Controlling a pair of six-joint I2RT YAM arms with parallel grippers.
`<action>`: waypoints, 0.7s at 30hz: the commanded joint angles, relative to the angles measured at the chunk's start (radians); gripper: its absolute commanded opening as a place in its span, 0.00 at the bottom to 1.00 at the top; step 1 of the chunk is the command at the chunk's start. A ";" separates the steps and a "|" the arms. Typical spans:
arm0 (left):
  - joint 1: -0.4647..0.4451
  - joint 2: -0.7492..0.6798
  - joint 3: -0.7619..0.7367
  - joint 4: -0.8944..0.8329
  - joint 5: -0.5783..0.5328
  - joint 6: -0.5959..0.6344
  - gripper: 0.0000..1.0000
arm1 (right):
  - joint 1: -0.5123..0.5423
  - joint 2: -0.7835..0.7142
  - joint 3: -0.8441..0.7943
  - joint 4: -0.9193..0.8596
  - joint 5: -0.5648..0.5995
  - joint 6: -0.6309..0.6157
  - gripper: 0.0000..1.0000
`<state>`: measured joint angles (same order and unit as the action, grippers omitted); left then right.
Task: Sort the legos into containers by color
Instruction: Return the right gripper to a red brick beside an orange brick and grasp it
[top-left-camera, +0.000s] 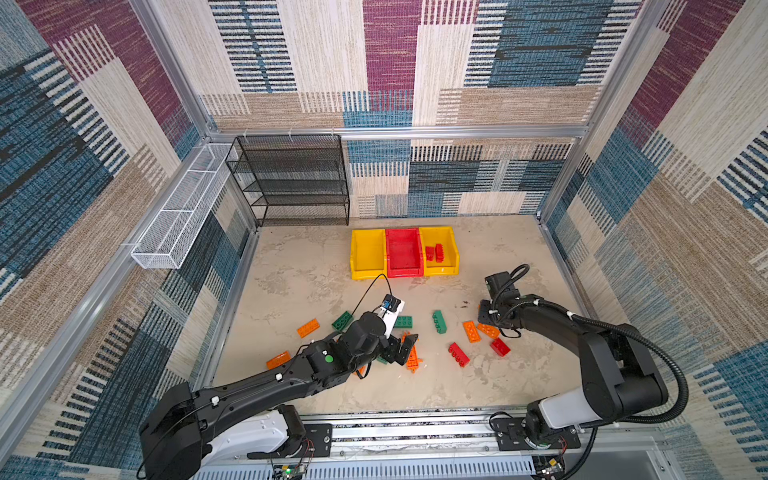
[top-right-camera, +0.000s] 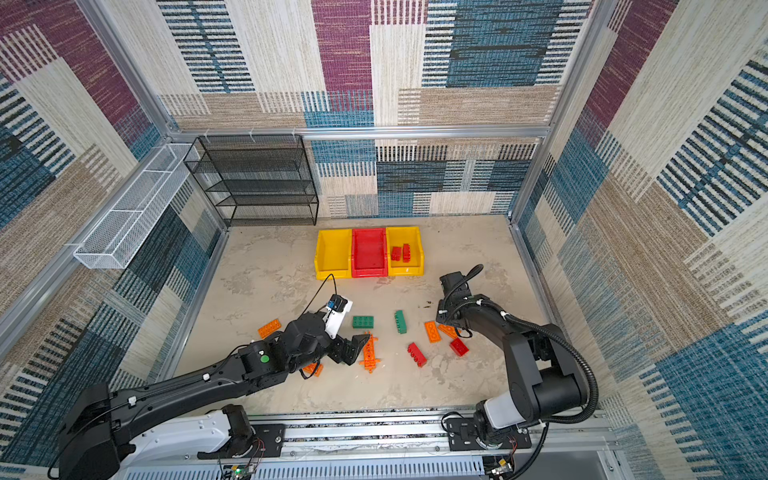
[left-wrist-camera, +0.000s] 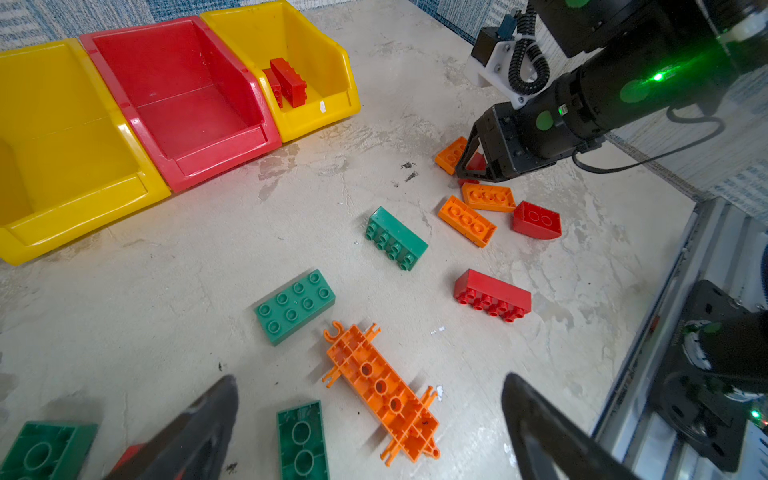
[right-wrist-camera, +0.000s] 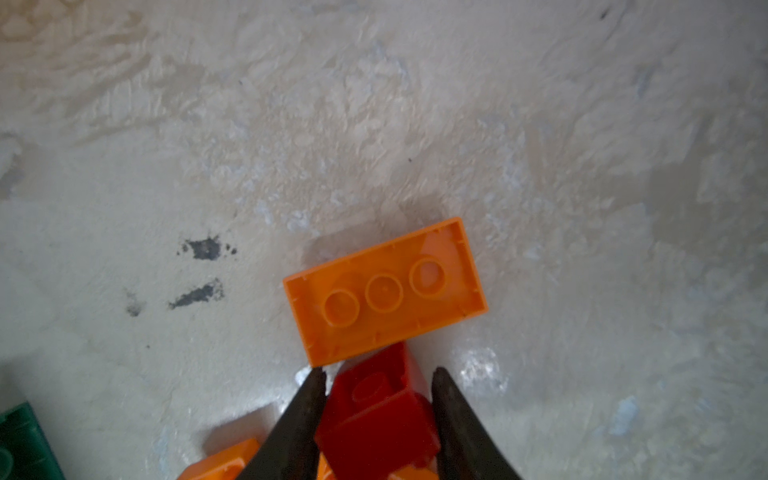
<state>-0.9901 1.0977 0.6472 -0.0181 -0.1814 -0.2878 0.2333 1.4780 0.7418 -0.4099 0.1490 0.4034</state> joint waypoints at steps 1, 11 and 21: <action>0.000 -0.003 -0.007 0.024 -0.018 -0.004 0.99 | -0.001 -0.002 0.011 0.013 0.010 0.000 0.39; 0.000 -0.007 -0.009 0.025 -0.032 0.006 0.99 | 0.000 0.002 0.043 -0.002 0.013 0.001 0.36; 0.001 0.001 -0.015 0.040 -0.068 0.025 0.99 | 0.003 0.023 0.249 -0.047 -0.048 -0.035 0.36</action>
<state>-0.9901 1.0927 0.6357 -0.0132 -0.2230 -0.2832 0.2348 1.4849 0.9352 -0.4583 0.1257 0.3878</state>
